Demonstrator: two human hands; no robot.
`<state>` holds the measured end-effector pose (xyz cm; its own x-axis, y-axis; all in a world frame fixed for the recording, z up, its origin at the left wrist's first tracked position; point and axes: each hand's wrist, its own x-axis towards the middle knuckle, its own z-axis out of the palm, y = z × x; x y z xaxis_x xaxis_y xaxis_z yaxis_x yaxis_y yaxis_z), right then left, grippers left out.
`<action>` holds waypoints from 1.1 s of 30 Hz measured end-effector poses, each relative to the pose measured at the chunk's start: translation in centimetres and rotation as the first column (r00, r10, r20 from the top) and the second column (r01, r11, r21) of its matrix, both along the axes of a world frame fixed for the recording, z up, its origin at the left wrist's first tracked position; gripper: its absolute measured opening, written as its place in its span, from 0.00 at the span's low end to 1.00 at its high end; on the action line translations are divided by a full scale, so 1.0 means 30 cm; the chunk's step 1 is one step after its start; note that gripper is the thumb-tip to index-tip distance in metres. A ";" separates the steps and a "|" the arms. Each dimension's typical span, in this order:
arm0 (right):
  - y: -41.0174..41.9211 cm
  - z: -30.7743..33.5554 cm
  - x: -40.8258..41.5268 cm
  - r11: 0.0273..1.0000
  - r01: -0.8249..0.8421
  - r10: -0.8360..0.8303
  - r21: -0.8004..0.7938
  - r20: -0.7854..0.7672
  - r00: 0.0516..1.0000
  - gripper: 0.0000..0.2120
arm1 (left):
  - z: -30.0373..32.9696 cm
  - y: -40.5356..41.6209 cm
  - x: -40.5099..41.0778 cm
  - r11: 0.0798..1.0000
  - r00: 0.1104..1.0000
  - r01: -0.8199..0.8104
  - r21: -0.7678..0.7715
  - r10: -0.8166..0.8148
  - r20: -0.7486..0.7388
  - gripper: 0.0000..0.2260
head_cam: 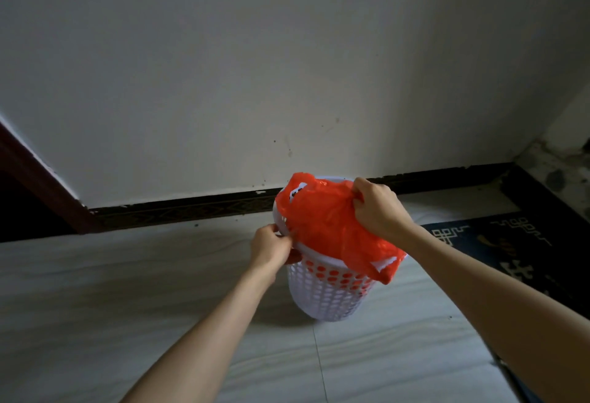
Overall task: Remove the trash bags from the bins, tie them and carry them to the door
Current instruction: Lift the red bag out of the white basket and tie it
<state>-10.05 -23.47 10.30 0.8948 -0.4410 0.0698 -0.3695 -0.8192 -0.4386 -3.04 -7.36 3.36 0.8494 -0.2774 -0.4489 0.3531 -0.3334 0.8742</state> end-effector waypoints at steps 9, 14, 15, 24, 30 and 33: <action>0.003 0.060 0.043 0.988 -0.006 -0.010 0.152 0.108 0.994 0.10 | 0.040 -0.006 0.048 0.998 0.991 0.035 0.059 -0.043 0.124 0.05; -0.026 0.027 0.051 0.927 0.223 -0.285 0.302 0.179 0.942 0.10 | 0.071 0.007 0.057 0.997 0.995 0.040 0.068 -0.046 0.086 0.02; -0.032 0.021 0.048 0.896 0.267 -0.342 0.354 0.167 0.925 0.10 | 0.071 0.017 0.066 0.995 0.993 0.052 0.085 -0.060 0.100 0.05; -0.146 0.110 0.037 0.941 0.242 -0.302 0.237 0.263 0.916 0.09 | -0.017 0.098 0.123 0.874 0.884 0.184 0.449 -0.347 0.313 0.14; 0.039 0.180 0.127 0.996 0.016 -0.061 0.091 0.515 0.855 0.09 | 0.122 0.119 0.159 0.944 0.786 -0.047 0.327 -0.168 0.595 0.17; 0.104 0.254 0.180 0.998 -0.037 -0.006 0.053 0.646 0.764 0.11 | 0.239 0.189 0.205 0.976 0.716 -0.193 0.104 0.068 0.695 0.15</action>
<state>-4.65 -20.35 17.93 0.6546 -0.4501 0.6074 0.0306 -0.7870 -0.6162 3.11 -1.68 10.54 0.9627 -0.1197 0.2425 -0.2699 -0.4838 0.8326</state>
